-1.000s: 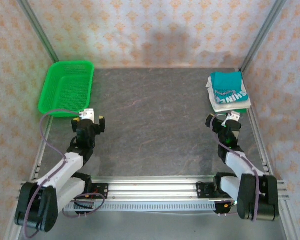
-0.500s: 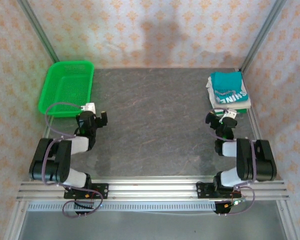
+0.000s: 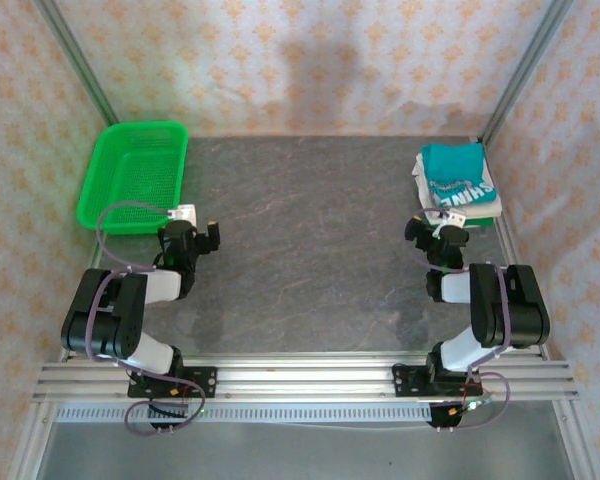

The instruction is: Fold and stack the t-shirts

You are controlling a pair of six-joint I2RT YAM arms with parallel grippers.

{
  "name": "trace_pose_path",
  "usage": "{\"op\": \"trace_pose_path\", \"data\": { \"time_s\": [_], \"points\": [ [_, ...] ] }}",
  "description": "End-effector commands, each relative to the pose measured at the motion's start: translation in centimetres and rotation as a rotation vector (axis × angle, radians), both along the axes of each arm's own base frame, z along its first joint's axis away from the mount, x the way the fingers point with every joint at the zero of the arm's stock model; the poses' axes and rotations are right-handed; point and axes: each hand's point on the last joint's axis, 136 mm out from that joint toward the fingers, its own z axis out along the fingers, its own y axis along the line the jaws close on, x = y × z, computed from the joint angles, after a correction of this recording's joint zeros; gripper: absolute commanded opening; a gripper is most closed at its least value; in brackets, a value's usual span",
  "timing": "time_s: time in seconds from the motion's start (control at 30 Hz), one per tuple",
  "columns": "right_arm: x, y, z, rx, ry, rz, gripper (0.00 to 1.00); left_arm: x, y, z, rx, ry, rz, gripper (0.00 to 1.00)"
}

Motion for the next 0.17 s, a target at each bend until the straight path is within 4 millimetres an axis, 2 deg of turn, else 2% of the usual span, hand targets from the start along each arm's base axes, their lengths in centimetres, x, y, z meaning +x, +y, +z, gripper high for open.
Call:
{"op": "trace_pose_path", "data": {
  "time_s": [0.0,0.13],
  "points": [
    [0.40,-0.05,0.61,-0.017,-0.020,0.000,0.99,0.95,0.19,1.69,0.013,-0.057,0.012,1.00],
    [0.29,-0.08,0.61,-0.015,-0.025,-0.003,0.99,0.94,0.25,1.71,0.013,-0.059,0.014,1.00]
  ]
}}
